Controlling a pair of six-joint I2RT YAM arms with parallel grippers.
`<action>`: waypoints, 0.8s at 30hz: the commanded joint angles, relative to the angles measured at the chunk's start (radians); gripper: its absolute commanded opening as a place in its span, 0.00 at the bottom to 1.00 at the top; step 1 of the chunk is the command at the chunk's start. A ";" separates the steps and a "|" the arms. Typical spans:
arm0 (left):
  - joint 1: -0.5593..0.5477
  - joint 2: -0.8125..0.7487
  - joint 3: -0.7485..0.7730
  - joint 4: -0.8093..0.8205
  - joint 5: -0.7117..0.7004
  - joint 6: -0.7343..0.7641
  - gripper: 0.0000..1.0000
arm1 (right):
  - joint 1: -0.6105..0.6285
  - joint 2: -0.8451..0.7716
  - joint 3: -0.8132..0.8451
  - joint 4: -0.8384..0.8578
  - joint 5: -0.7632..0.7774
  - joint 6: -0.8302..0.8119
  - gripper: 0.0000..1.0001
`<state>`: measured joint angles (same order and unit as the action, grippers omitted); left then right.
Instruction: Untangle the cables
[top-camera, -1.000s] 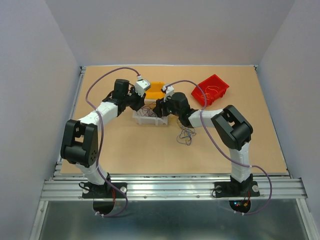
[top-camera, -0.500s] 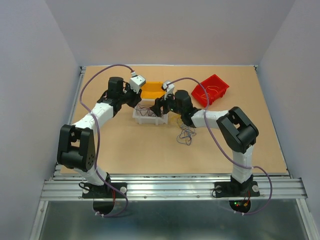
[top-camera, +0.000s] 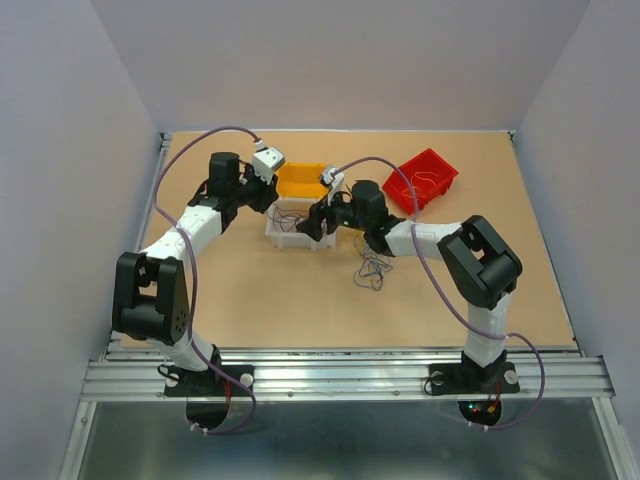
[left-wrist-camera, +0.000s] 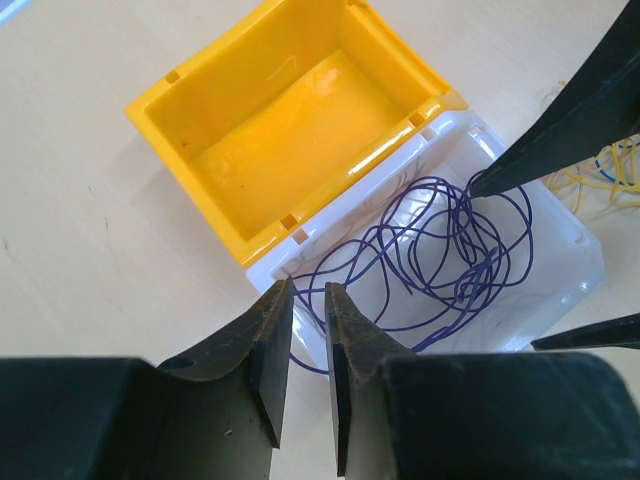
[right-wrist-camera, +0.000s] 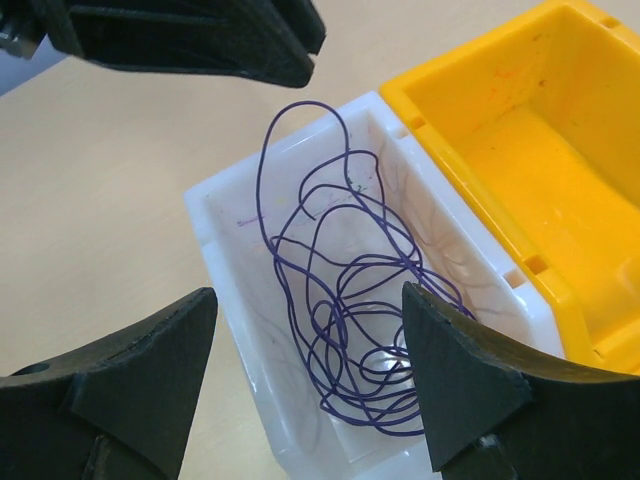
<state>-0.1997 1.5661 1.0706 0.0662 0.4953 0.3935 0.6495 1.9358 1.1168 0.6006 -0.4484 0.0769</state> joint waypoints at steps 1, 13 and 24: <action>0.016 -0.057 -0.011 0.041 0.037 -0.016 0.31 | 0.024 0.000 0.075 -0.039 -0.070 -0.057 0.78; 0.036 -0.074 -0.024 0.064 0.051 -0.022 0.32 | 0.071 0.114 0.264 -0.194 0.025 -0.152 0.62; 0.040 -0.071 -0.021 0.064 0.055 -0.021 0.32 | 0.084 0.155 0.324 -0.236 0.048 -0.166 0.38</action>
<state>-0.1677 1.5429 1.0550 0.0906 0.5266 0.3798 0.7216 2.0823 1.3617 0.3710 -0.4168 -0.0753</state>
